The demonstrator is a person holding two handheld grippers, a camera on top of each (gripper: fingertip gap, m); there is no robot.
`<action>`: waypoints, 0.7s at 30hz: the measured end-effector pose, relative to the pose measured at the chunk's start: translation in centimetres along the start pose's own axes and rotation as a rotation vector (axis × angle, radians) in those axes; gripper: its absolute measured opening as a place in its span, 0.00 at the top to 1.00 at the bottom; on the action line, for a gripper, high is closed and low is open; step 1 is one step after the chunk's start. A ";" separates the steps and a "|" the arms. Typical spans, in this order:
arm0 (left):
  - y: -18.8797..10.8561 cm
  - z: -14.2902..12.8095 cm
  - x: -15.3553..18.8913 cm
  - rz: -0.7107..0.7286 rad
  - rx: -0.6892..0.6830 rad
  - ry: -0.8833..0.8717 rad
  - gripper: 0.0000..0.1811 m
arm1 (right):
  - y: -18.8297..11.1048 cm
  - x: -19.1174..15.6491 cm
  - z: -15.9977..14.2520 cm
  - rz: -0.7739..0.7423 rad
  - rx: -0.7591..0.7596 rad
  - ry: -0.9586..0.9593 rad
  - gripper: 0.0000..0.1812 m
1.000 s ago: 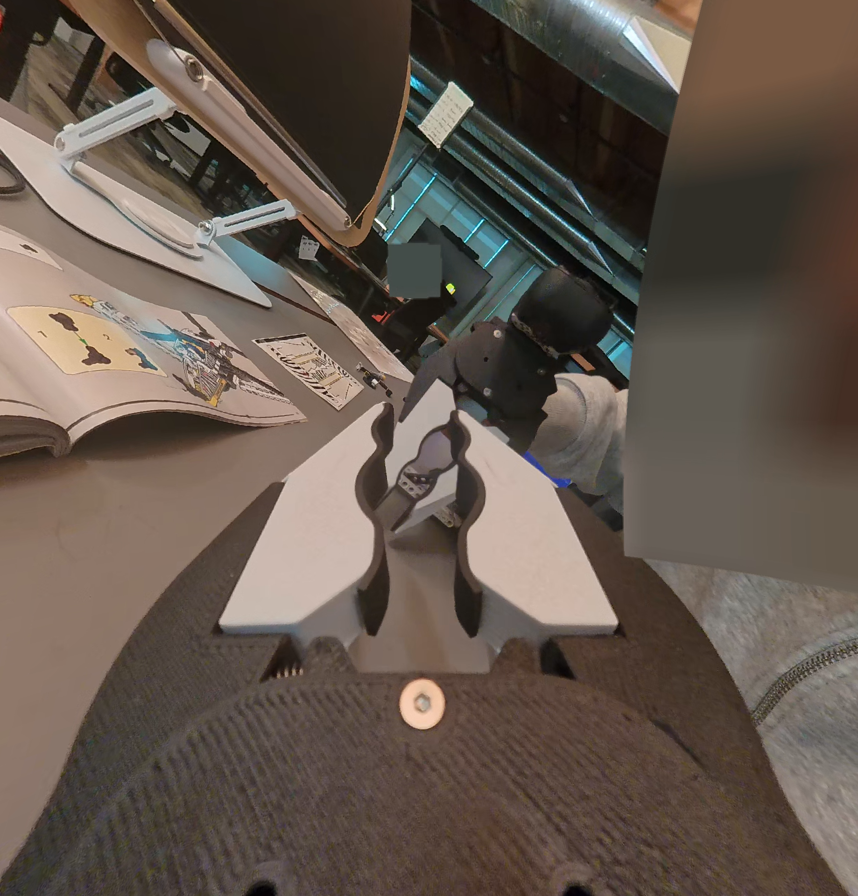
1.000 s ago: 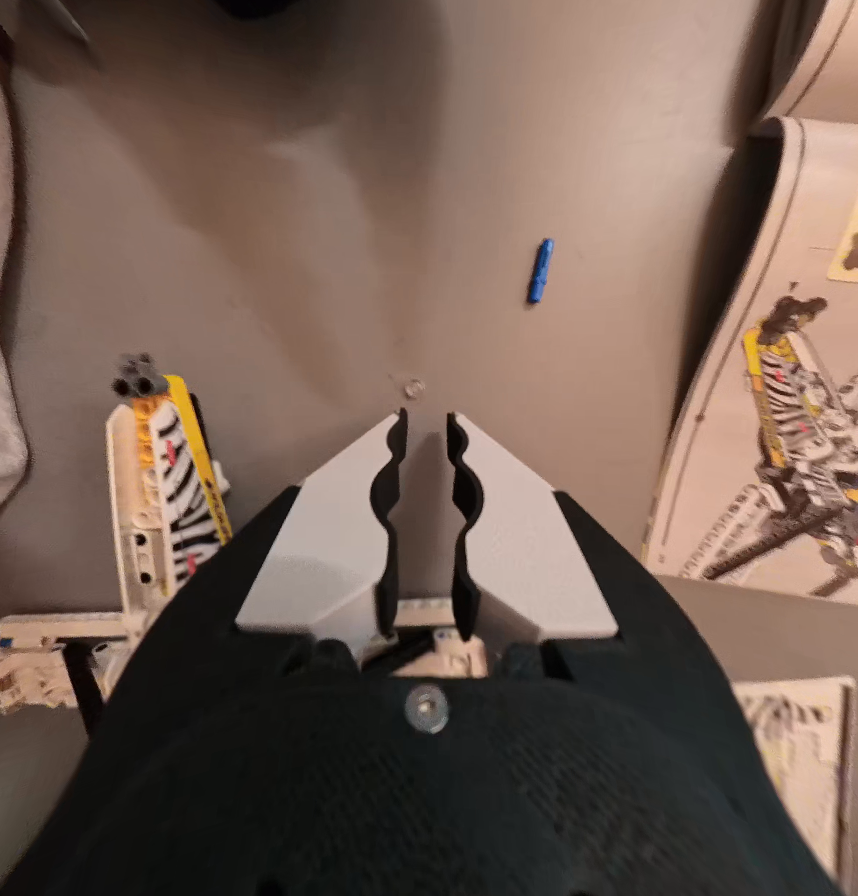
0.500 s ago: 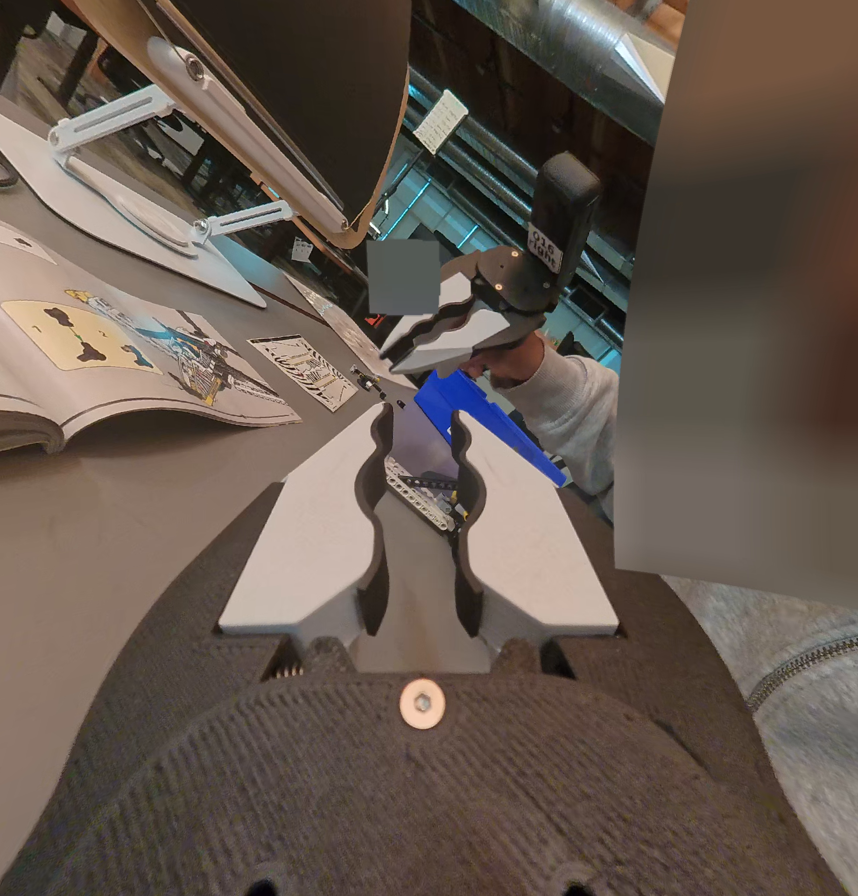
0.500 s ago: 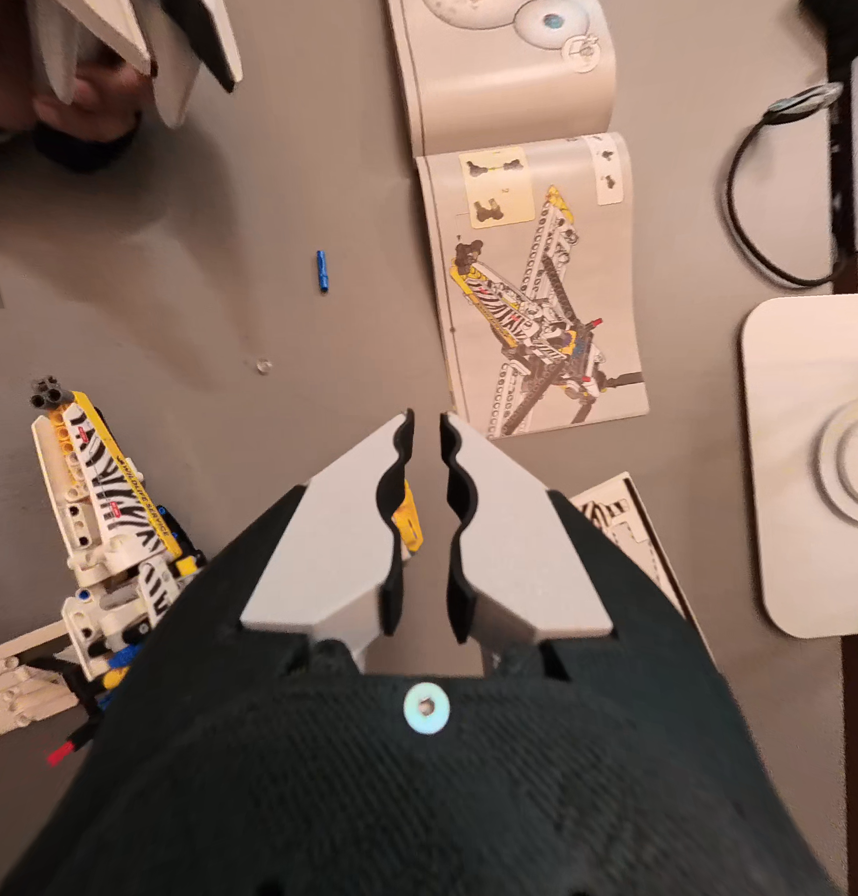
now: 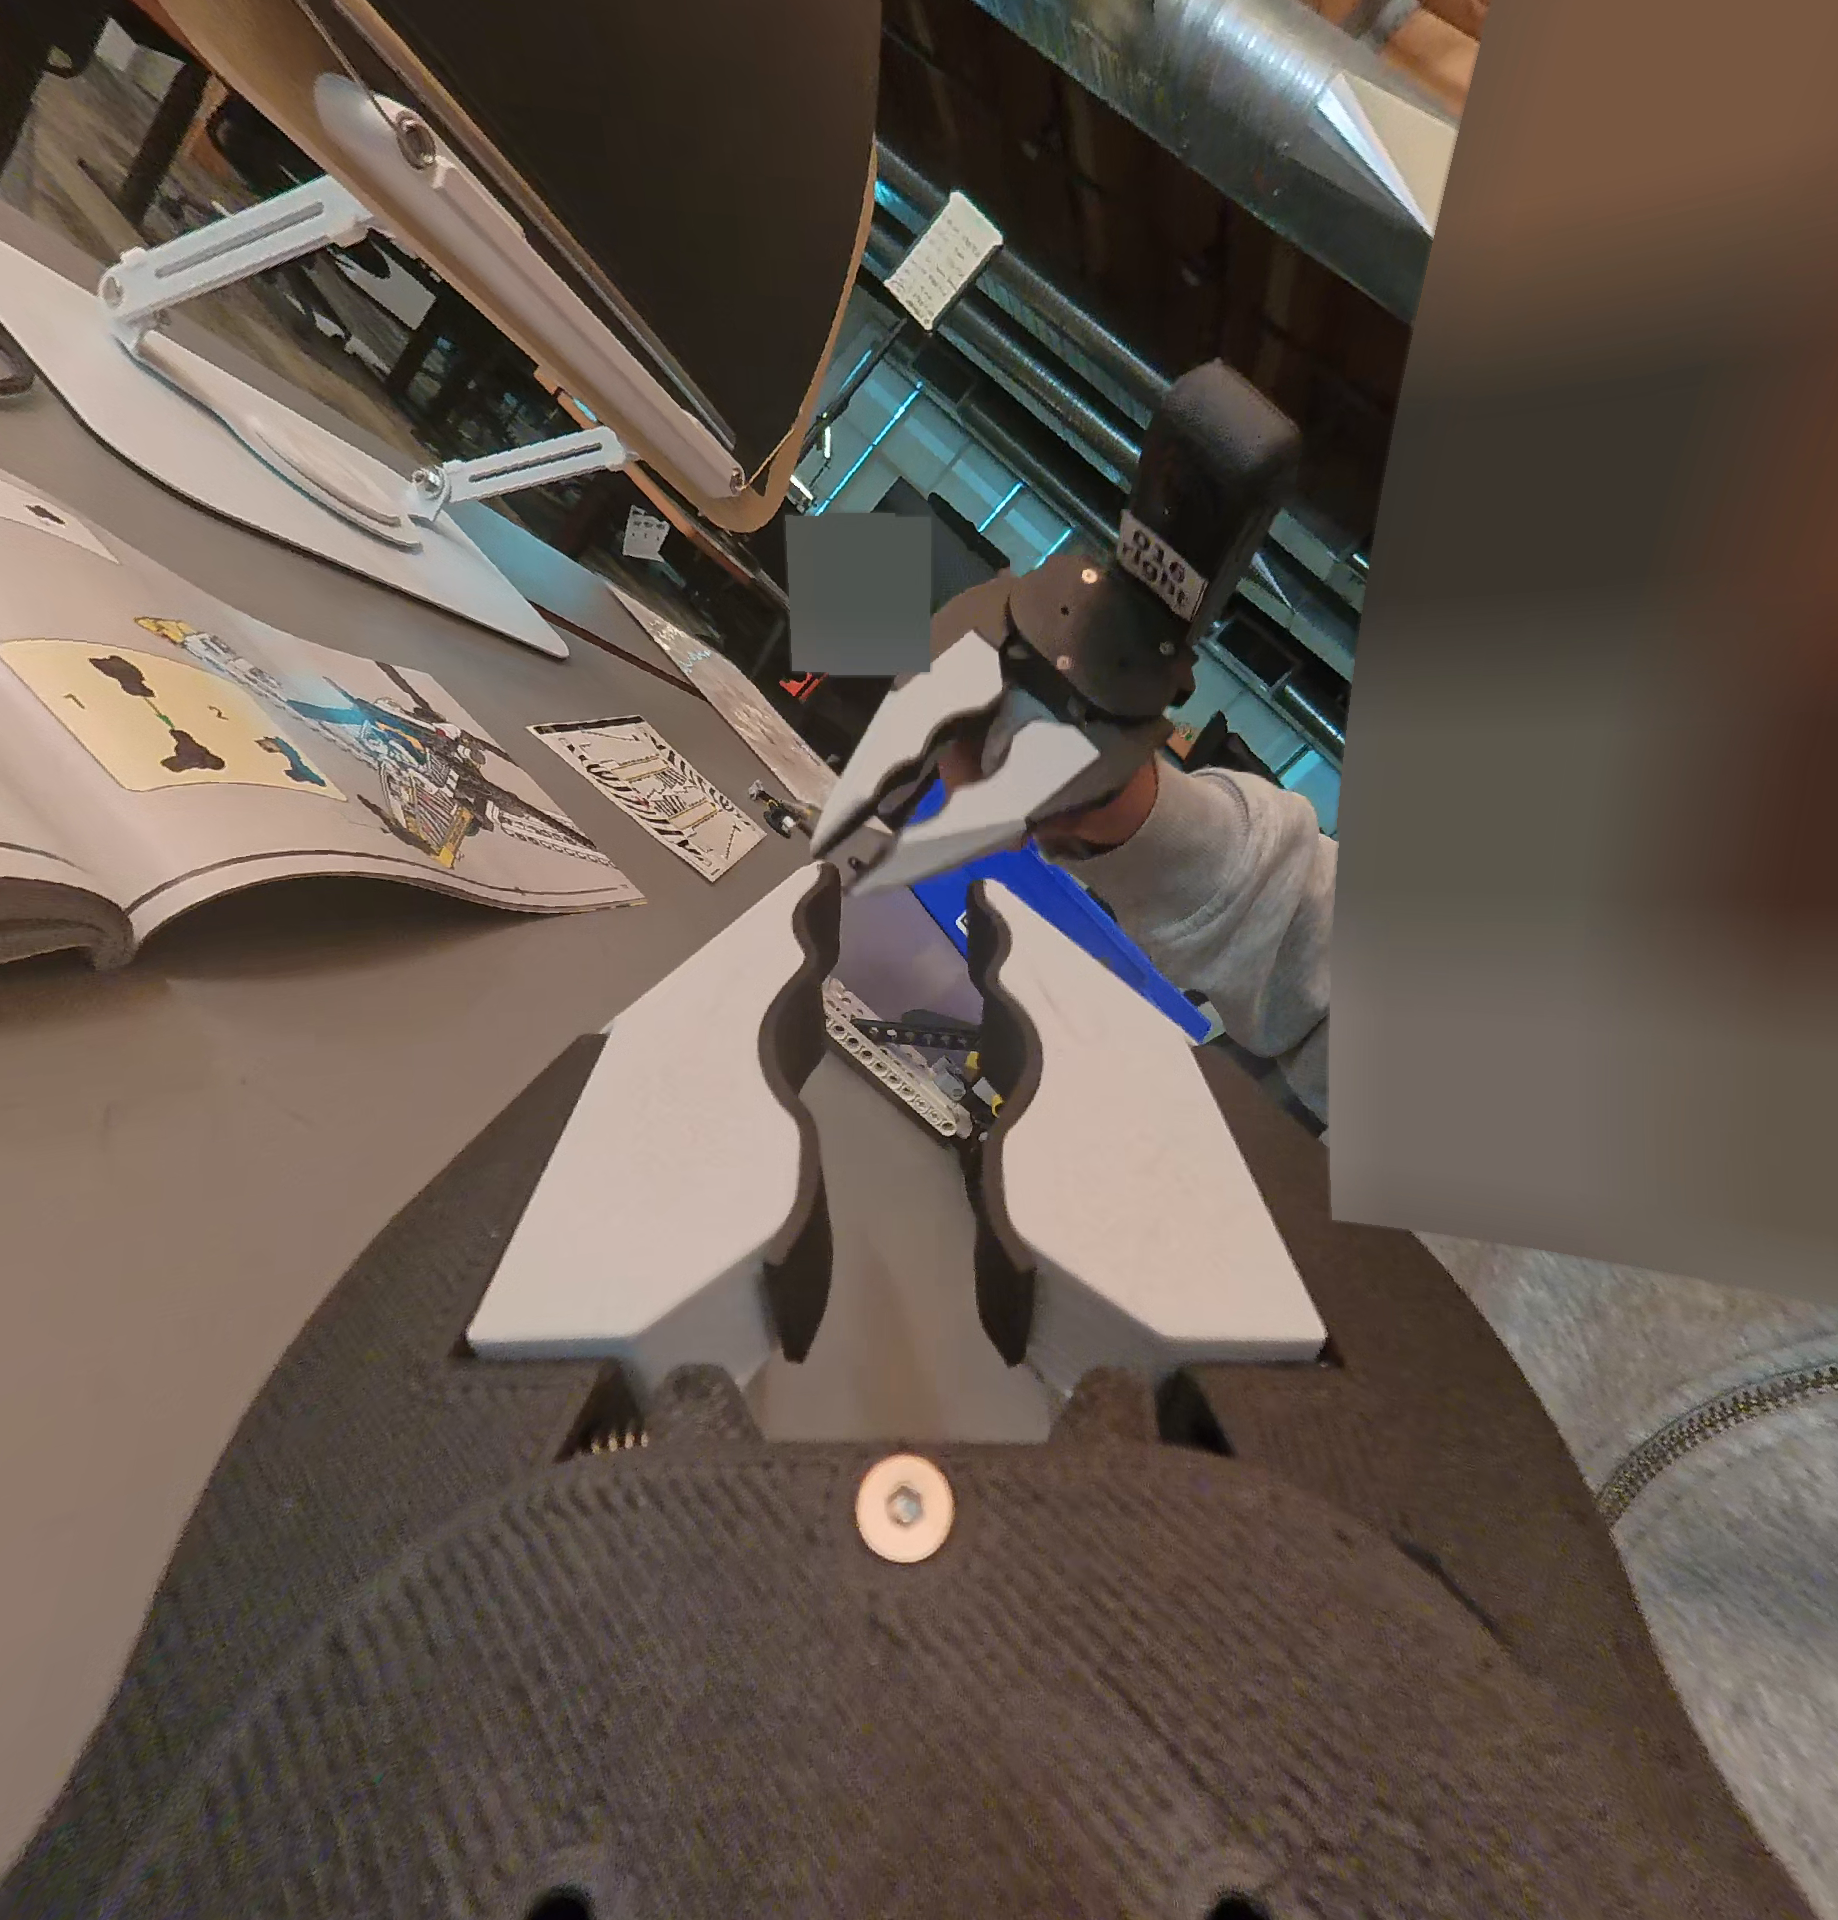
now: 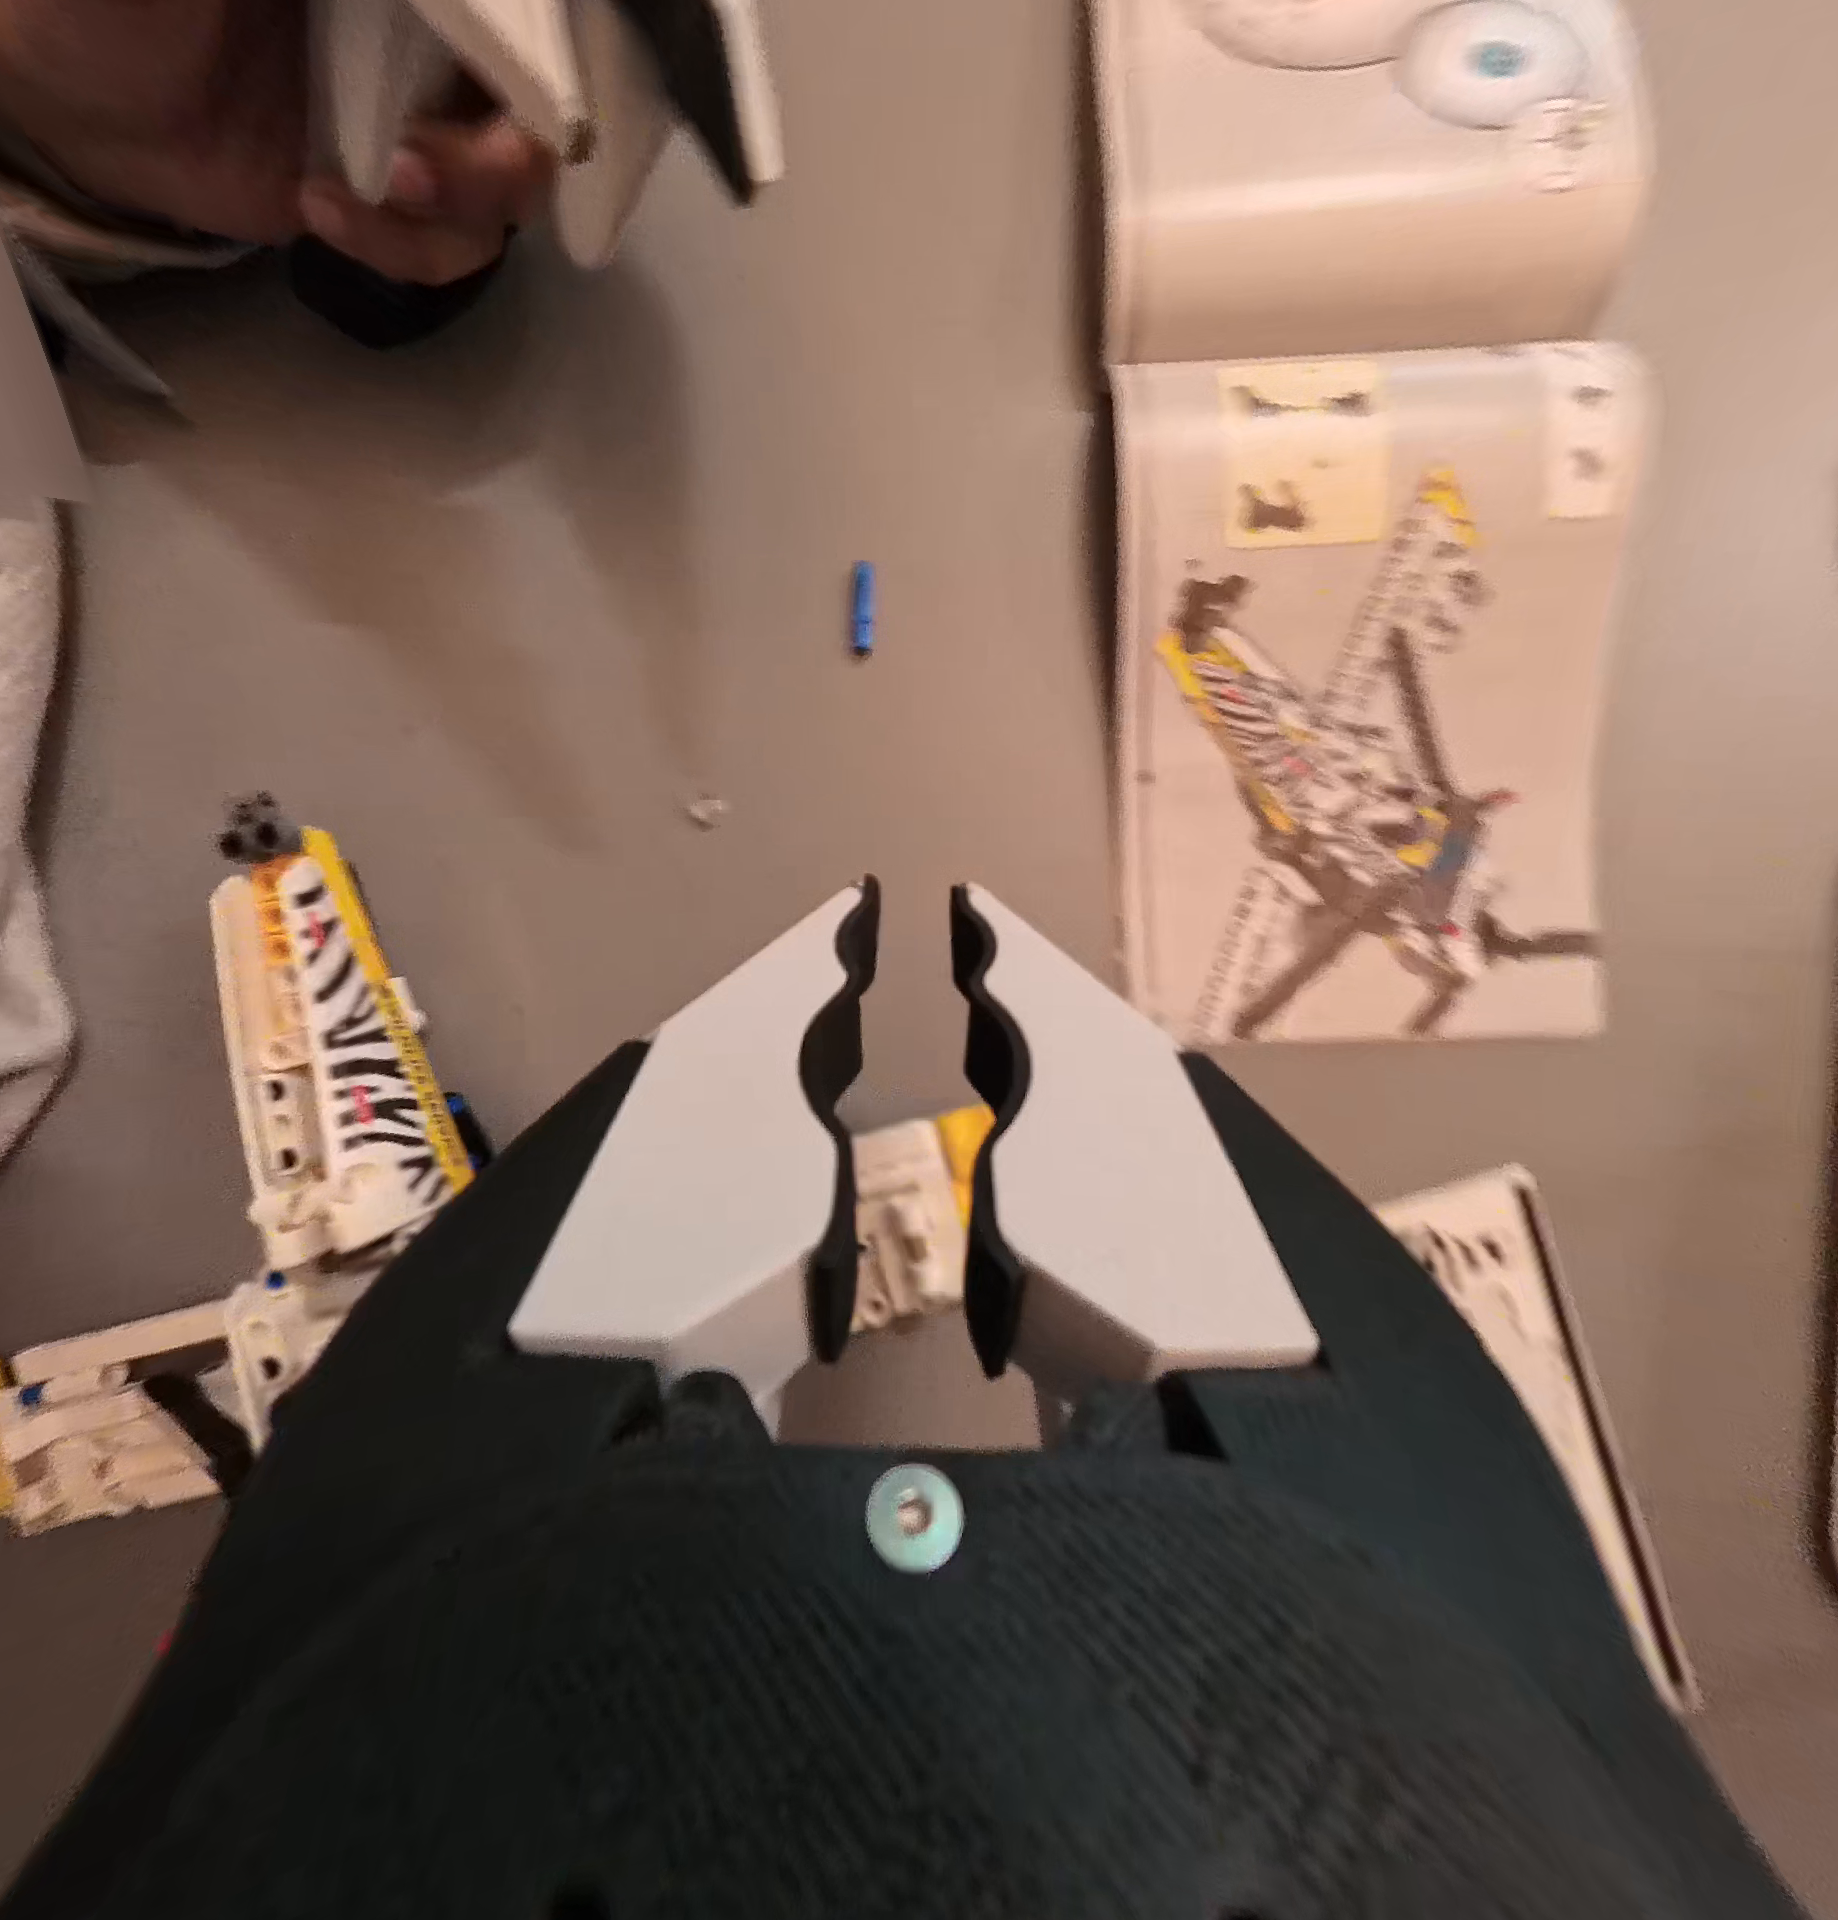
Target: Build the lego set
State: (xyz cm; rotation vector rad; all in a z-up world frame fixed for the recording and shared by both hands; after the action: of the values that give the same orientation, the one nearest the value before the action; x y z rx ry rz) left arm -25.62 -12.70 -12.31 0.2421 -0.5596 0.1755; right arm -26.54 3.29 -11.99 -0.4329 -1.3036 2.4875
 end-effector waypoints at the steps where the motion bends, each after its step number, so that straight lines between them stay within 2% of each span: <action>1: 0.0 0.0 0.0 0.000 0.000 0.000 0.88 | 0.8 -0.9 -0.1 0.048 -0.018 -0.018 0.92; 6: 0.0 0.0 0.0 0.000 0.002 -0.002 0.88 | 4.3 -4.6 -0.9 0.241 -0.127 -0.113 0.90; 12: -0.1 0.0 0.0 0.000 0.002 -0.003 0.88 | 7.6 -5.2 -1.7 0.269 -0.223 -0.181 0.91; 14: -0.1 0.0 0.0 -0.001 0.006 -0.006 0.88 | 7.9 -5.1 -1.4 0.260 -0.211 -0.197 0.97; 18: -0.1 0.1 0.0 -0.006 0.010 -0.014 0.88 | 7.6 -4.6 -1.8 0.245 -0.235 -0.201 0.97; 21: -0.2 0.1 -0.1 -0.010 0.015 -0.022 0.88 | 6.1 -3.5 -1.6 0.194 -0.200 -0.177 0.97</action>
State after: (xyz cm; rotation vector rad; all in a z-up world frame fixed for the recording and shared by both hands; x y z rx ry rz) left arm -25.68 -12.90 -12.28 0.2612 -0.5786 0.1676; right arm -23.44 -0.27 -17.51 -0.4096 -1.6621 2.6128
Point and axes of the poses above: each gripper's, where its closed fingertips meet, y out along the fingers, z out of its top, x = y × z across the jaws, the point moved 4 cm from there along -y, back along the fingers, and after that the axes turned 11 degrees about y, right-handed, at the moved point
